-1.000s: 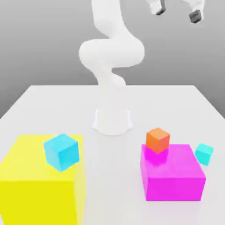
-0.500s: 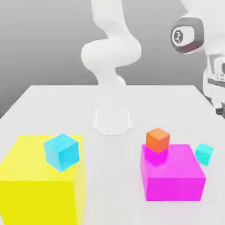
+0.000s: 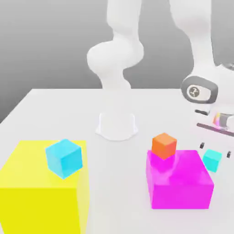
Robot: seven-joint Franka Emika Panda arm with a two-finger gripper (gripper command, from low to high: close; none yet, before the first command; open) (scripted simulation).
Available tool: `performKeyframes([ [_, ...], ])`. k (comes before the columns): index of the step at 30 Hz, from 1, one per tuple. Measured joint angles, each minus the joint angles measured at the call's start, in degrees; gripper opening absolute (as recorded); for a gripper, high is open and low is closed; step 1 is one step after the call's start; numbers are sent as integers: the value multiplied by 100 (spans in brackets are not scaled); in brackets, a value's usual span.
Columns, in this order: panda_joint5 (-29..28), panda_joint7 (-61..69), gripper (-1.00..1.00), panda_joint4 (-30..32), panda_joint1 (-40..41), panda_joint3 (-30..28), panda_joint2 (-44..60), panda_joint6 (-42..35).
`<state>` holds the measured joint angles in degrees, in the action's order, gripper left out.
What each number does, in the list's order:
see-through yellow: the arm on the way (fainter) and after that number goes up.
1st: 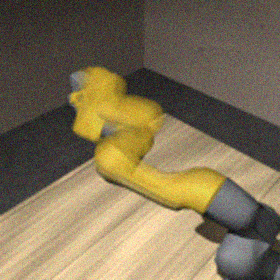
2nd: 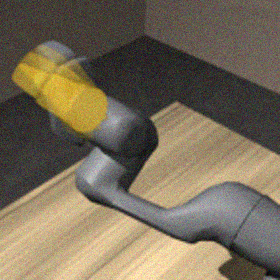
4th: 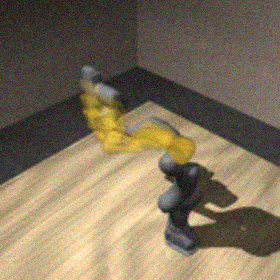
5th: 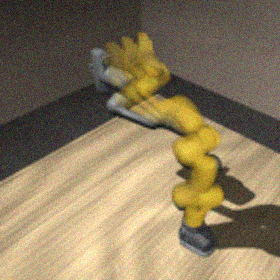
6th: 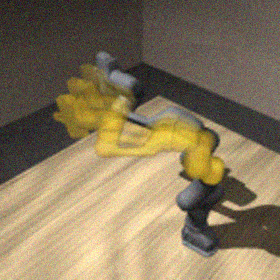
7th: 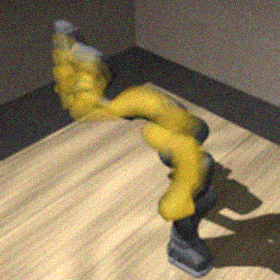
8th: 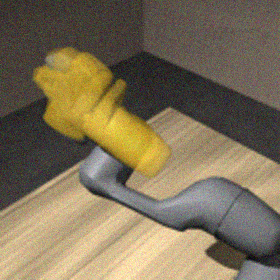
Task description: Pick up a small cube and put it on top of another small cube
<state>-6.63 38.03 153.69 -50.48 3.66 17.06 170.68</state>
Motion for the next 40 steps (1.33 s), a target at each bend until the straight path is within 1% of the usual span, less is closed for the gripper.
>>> performKeyframes([
  [1, -32, -25, -100, -22, -37, -44, 121, 98],
  [8, -35, -26, -100, -20, -37, -44, 109, 74],
  [14, 405, 303, -100, 180, 134, 212, -1001, -830],
  [16, 500, 349, -100, -21, 444, -6, -1270, -1277],
  [18, 520, 334, -100, -317, 970, -263, -1486, -1762],
  [26, 420, 138, -100, -1620, 2848, -1225, -2223, -3740],
  [32, 306, -11, -100, -2428, 3815, -2032, -2653, -5009],
  [34, 314, -20, -100, -2514, 4063, -2302, -2613, -5076],
  [36, 361, 15, -100, -2337, 4156, -2419, -2446, -4746],
  [37, 379, 30, 100, -2250, 4177, -2446, -2378, -4593],
  [40, 379, 30, 100, -2250, 4178, -2446, -2378, -4593],
])
